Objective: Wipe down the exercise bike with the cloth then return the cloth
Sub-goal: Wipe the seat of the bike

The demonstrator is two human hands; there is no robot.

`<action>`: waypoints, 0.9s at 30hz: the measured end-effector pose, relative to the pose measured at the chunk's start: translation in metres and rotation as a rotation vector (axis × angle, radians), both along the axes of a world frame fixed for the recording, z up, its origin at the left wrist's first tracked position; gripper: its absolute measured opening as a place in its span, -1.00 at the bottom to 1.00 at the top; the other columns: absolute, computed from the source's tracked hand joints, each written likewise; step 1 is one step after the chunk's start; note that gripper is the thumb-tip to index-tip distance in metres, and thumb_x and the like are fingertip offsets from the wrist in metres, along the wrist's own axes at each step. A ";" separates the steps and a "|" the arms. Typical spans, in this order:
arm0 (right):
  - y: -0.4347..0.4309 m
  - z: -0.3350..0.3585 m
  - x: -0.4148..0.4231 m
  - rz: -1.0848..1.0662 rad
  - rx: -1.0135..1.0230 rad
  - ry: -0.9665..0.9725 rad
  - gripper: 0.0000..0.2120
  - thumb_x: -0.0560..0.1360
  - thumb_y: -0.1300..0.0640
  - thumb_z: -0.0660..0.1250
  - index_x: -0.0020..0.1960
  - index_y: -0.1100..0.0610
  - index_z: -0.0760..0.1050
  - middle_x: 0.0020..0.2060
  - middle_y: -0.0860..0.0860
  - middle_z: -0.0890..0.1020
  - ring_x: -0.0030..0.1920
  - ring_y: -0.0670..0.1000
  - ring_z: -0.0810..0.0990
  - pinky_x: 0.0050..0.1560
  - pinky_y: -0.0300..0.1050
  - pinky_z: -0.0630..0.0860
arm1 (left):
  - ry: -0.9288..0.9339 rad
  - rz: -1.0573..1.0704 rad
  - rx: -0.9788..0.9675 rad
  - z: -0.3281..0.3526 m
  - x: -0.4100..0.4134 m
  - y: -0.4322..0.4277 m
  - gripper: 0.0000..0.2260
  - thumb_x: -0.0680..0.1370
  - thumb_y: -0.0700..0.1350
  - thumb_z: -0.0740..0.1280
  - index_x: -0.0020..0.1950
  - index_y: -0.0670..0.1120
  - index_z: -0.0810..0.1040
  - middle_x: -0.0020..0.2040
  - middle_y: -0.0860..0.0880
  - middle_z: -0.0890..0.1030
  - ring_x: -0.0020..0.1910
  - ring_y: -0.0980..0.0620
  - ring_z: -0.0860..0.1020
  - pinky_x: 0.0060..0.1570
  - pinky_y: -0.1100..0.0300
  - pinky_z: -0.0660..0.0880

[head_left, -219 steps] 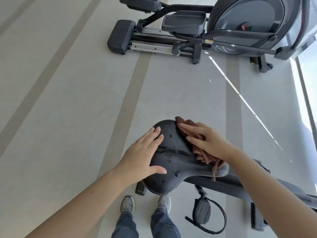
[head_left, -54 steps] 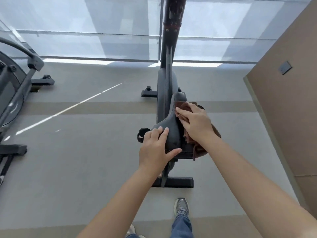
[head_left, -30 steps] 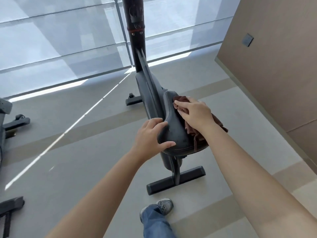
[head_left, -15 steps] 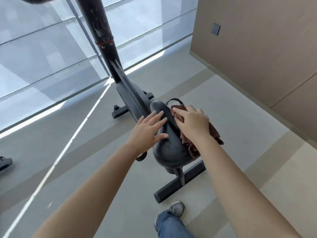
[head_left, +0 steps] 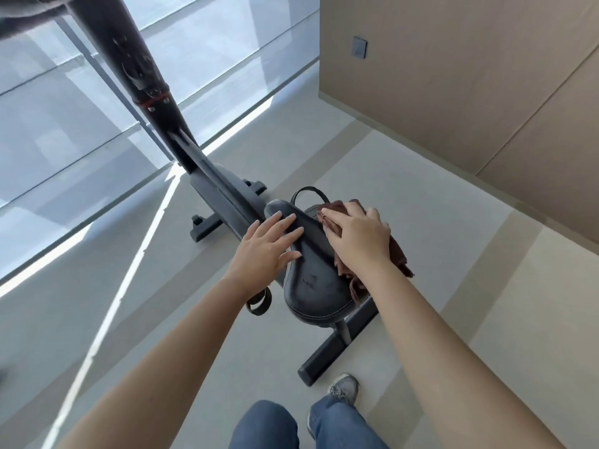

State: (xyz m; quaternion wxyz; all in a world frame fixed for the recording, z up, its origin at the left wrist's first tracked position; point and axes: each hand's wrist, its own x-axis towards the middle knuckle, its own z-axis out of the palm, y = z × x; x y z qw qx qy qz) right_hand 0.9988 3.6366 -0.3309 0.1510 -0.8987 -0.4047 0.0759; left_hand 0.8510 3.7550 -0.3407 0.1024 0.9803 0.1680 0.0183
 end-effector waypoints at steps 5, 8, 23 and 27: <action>-0.044 -0.008 -0.044 -0.165 0.226 -0.097 -0.67 0.42 0.06 0.38 0.17 -0.08 0.54 0.22 0.05 0.54 0.07 0.24 0.46 -0.07 0.13 0.47 | -0.062 -0.088 0.011 0.000 0.005 0.017 -0.60 0.56 0.01 0.19 0.39 -0.02 0.34 0.45 -0.08 0.26 0.45 -0.12 0.14 0.39 -0.15 0.06; -0.037 -0.012 -0.042 -0.256 0.244 -0.106 -0.68 0.40 0.09 0.40 0.15 -0.07 0.56 0.20 0.06 0.55 0.05 0.24 0.46 -0.08 0.13 0.47 | -0.053 -0.154 0.022 -0.004 0.012 0.030 -0.59 0.55 0.01 0.24 0.38 -0.04 0.36 0.44 -0.08 0.29 0.45 -0.13 0.16 0.39 -0.15 0.07; -0.002 -0.011 -0.115 -0.696 0.158 -0.212 -0.64 0.42 0.02 0.36 0.21 -0.04 0.52 0.24 0.08 0.52 0.05 0.27 0.45 -0.10 0.13 0.51 | -0.302 -0.330 -0.062 -0.024 0.024 0.060 -0.61 0.41 0.07 0.41 0.15 -0.12 0.59 0.15 -0.17 0.58 0.09 -0.26 0.51 -0.03 -0.13 0.53; 0.013 -0.003 -0.093 -0.610 0.070 -0.189 -0.67 0.48 -0.02 0.29 0.24 -0.06 0.49 0.30 0.05 0.47 0.20 0.28 0.39 0.08 0.21 0.43 | -0.341 -0.380 -0.027 -0.027 0.026 0.066 -0.59 0.41 0.13 0.32 0.13 -0.09 0.60 0.11 -0.14 0.60 0.00 -0.22 0.54 -0.13 -0.04 0.53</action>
